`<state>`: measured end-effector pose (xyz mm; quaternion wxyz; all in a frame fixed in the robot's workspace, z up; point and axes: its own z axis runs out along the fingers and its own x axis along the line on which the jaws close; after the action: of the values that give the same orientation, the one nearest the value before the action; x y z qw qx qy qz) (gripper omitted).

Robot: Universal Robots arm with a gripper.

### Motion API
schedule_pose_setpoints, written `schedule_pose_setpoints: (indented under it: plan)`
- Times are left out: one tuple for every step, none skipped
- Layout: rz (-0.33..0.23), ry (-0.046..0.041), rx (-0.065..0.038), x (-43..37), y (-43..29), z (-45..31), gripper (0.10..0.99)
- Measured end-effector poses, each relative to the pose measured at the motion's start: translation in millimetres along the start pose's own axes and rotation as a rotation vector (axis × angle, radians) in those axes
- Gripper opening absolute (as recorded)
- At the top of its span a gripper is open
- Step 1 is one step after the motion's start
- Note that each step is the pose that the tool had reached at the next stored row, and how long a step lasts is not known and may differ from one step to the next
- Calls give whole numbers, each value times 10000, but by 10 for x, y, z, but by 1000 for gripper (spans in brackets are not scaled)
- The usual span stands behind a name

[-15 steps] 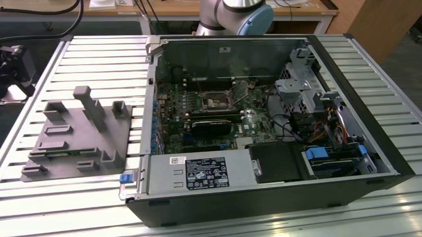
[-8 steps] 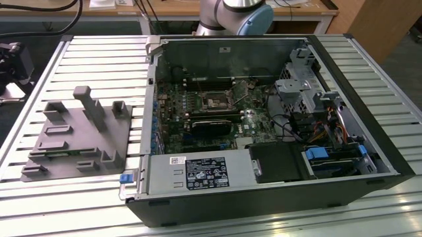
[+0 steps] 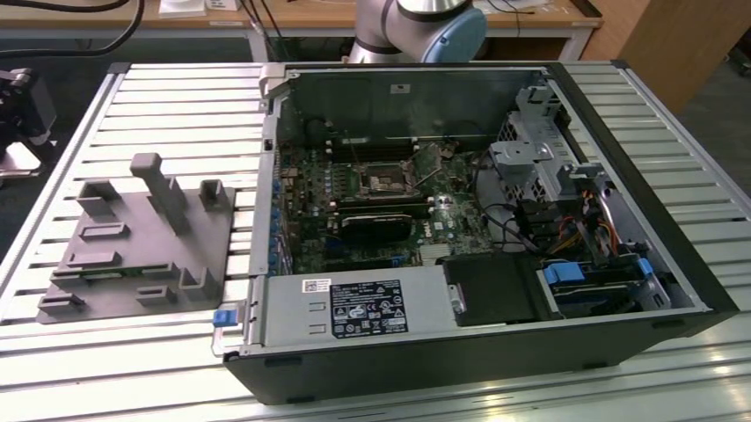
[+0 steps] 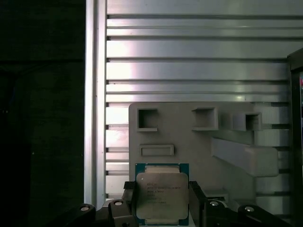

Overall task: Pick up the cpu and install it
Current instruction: 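Pick up the cpu and move it towards the insertion slot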

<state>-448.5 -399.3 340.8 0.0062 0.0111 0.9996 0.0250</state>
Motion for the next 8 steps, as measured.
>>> schedule_pose_setpoints:
  plan:
    - [0, -1, 0, 0, 1, -10, 533]
    - [-1, -2, -1, -1, 1, -19, 533]
    - [0, -1, 0, 0, 3, -29, 533]
    - [1, 0, 0, -1, 4, -41, 533]
    - [1, -1, 0, -1, 5, -55, 533]
    - [2, -1, 0, -1, 6, -70, 533]
    - [3, -1, 0, -1, 8, -87, 533]
    - [3, -1, 0, -1, 10, -103, 533]
